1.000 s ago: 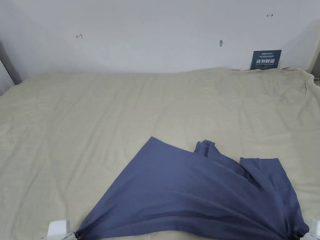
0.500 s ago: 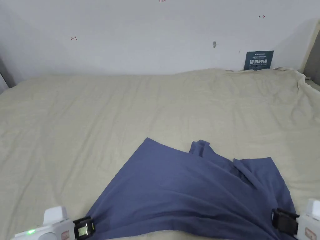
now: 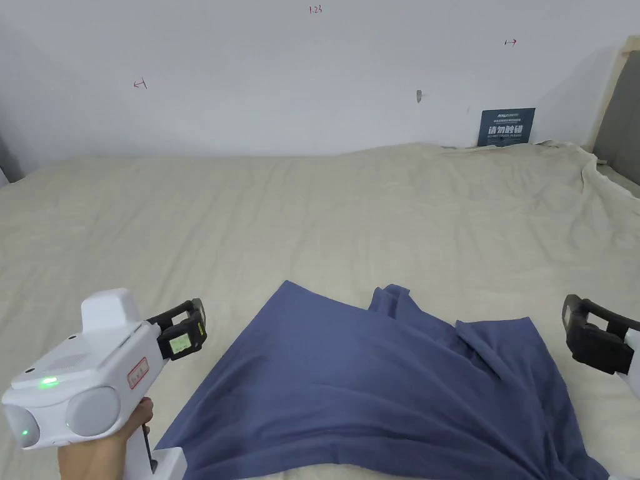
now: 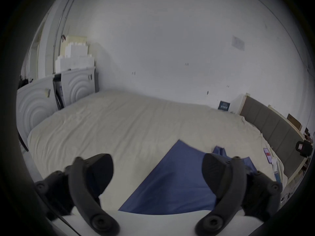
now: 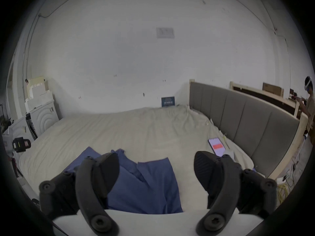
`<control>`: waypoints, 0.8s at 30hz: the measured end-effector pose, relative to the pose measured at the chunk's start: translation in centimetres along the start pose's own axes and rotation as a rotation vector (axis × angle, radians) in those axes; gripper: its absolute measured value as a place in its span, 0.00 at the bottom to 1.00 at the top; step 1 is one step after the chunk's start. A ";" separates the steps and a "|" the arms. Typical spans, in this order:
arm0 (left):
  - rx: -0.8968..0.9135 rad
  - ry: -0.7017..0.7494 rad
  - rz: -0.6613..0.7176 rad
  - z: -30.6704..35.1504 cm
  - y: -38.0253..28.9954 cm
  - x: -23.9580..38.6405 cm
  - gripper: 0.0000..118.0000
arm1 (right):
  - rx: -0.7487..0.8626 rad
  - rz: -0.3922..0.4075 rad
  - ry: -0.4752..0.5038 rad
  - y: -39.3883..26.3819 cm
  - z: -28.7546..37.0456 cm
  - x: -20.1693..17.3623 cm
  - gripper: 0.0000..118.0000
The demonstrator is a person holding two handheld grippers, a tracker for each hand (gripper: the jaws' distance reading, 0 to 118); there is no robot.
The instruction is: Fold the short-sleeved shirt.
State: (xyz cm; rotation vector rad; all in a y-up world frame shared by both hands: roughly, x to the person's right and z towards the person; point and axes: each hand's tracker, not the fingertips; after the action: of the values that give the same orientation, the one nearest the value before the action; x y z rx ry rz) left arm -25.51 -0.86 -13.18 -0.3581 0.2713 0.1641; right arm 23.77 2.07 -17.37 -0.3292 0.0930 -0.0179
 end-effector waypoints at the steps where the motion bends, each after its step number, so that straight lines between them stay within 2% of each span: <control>1: 0.023 -0.016 -0.022 0.2 -0.1 0.4 0.55 | 0.010 0.004 -0.002 -0.1 0.0 0.0 0.43; 3: 0.034 -0.042 -0.042 0.4 -0.3 1.1 0.18 | 0.027 0.015 -0.010 0.0 0.1 -0.3 0.00; 6: 0.019 -0.143 0.007 0.3 -0.4 1.0 0.00 | 0.054 0.031 0.010 -0.1 0.1 -0.2 0.00; 11: -0.052 -0.126 -0.048 -2.0 -0.3 1.6 0.00 | 0.062 0.036 0.013 -0.2 -0.7 0.0 0.00; 14: -0.095 -0.141 -0.035 -4.5 0.5 1.5 0.00 | 0.050 0.023 0.019 -0.1 -1.9 0.2 0.00; 24: -0.273 -0.195 -0.071 -19.3 3.1 4.0 0.00 | -0.021 0.020 -0.018 -0.8 -8.1 0.9 0.00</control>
State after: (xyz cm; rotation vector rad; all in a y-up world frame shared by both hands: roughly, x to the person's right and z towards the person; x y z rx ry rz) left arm -26.79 -4.57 -32.73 -0.6176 0.0424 0.1650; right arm 23.88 -1.34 -24.78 -0.3498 0.0786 0.0059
